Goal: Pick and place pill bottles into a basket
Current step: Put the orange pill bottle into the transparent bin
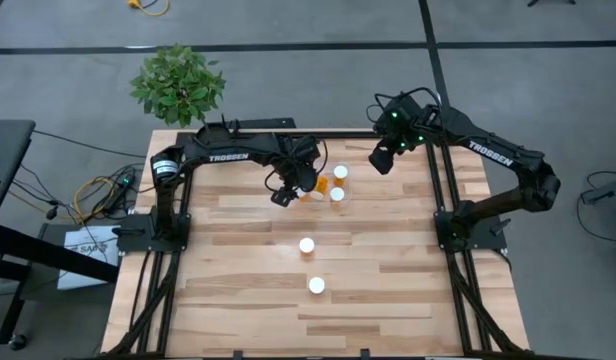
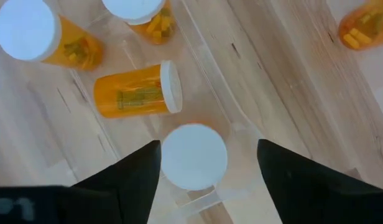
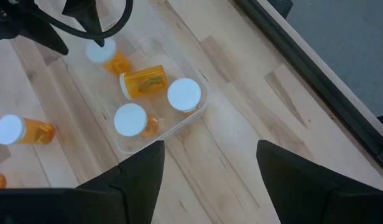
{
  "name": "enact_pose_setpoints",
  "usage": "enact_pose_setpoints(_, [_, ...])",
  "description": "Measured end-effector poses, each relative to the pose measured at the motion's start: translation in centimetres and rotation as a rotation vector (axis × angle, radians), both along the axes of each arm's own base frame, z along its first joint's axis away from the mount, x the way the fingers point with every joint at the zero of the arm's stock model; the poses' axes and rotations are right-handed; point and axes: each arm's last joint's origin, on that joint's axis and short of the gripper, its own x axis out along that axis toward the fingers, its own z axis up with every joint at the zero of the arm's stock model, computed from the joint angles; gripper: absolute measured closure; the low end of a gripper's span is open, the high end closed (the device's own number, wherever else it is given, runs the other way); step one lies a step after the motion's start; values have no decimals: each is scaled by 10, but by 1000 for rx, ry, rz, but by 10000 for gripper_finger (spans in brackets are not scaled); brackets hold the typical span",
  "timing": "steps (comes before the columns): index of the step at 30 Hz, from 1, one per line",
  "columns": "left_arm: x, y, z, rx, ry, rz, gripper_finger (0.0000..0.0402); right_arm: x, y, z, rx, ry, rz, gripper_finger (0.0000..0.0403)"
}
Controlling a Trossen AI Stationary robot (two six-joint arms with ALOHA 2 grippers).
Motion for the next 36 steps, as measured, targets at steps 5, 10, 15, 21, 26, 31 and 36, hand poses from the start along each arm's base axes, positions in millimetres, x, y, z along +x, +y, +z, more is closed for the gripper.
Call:
enact_pose_setpoints(5, [0,-2,0,15,14,17,143,0,0,0,1,0,-2,153])
enact_pose_setpoints(10, [-4,-7,-1,-10,70,42,143,0,0,0,3,2,-2,153])
enact_pose_setpoints(15, [-14,-13,10,-75,94,66,143,-1,1,0,6,6,-1,153])
enact_pose_setpoints(21, [-31,-25,52,-263,-30,115,143,-5,6,6,-11,-16,10,153])
enact_pose_setpoints(26, [-52,-38,92,-338,-135,178,143,-4,12,9,6,-39,-6,153])
enact_pose_setpoints(31, [-64,-65,123,-314,-239,252,143,2,23,9,22,-48,35,153])
enact_pose_setpoints(36, [-61,-98,129,-263,-260,318,143,10,38,9,35,-56,112,153])
